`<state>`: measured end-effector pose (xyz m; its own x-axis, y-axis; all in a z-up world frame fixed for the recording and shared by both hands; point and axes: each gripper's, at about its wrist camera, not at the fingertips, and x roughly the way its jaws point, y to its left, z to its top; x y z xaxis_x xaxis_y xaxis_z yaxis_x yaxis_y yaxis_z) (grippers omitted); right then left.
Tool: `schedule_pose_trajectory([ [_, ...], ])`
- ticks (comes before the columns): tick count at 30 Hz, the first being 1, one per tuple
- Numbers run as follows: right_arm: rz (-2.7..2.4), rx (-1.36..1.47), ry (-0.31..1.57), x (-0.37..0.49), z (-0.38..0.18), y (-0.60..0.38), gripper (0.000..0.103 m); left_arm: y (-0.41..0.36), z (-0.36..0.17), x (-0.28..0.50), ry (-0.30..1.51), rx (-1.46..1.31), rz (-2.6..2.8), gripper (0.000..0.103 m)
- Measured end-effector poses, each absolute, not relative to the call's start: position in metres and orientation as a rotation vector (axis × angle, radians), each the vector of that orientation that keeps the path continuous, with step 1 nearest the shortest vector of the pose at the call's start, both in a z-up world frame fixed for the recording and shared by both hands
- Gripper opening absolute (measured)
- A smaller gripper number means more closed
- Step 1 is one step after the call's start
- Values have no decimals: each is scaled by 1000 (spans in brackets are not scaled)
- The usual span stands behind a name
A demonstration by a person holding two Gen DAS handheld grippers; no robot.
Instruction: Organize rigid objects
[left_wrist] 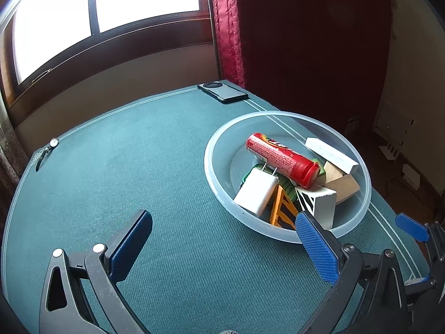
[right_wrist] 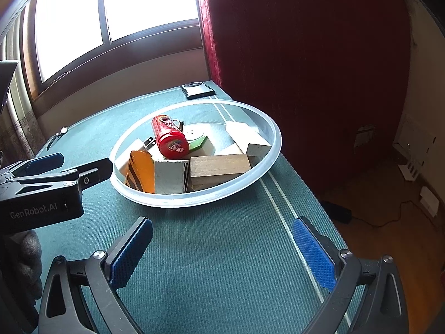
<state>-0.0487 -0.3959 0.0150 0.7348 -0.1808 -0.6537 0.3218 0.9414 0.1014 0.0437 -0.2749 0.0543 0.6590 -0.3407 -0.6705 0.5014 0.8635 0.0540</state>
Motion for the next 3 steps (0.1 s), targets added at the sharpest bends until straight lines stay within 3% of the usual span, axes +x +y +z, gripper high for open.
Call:
schedule_pose_trajectory([
  [3,-279,214,694,-48,15,-396,102,-275,52,44,711,252,-481,103],
])
